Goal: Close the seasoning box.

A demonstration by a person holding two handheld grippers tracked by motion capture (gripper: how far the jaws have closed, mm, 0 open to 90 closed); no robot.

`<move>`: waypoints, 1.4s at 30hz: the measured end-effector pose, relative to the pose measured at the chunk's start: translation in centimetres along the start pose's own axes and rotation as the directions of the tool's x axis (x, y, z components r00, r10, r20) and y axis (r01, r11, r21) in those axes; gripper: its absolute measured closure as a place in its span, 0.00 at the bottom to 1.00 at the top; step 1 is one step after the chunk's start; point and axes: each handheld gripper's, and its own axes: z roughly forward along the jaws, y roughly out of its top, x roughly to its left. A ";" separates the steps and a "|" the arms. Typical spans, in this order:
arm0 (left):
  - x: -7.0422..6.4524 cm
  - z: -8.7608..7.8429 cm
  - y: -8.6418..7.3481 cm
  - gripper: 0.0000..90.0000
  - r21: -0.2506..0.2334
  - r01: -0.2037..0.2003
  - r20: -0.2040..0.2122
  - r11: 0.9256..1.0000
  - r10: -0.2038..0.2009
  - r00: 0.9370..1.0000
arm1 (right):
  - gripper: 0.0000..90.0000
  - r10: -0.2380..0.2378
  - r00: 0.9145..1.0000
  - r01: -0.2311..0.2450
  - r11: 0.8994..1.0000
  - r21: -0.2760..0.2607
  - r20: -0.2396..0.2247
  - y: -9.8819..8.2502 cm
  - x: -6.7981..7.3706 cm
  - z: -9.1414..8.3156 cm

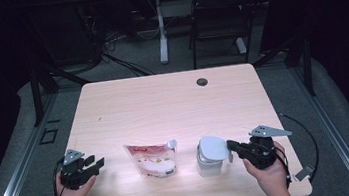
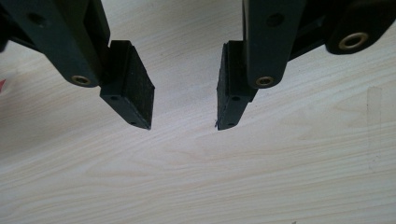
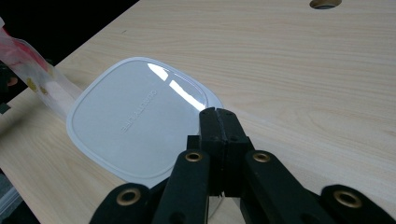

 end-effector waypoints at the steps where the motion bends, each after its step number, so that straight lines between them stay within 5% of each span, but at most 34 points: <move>1: 0.0 0.0 0.0 0.63 0.000 0.000 0.000 1.000 0.000 1.000 | 1.00 0.000 1.000 0.000 1.000 0.000 0.000 0.0 0.0 0.0; 28: 0.0 0.0 0.0 0.63 0.005 -0.001 -0.002 1.000 0.001 1.000 | 1.00 0.039 0.999 -0.039 0.999 0.019 0.004 -0.4 -0.7 0.2; 42: 0.0 0.0 0.0 0.63 -0.003 0.002 -0.001 1.000 -0.002 1.000 | 1.00 0.101 0.994 -0.101 0.995 0.024 -0.028 -0.7 -1.4 0.4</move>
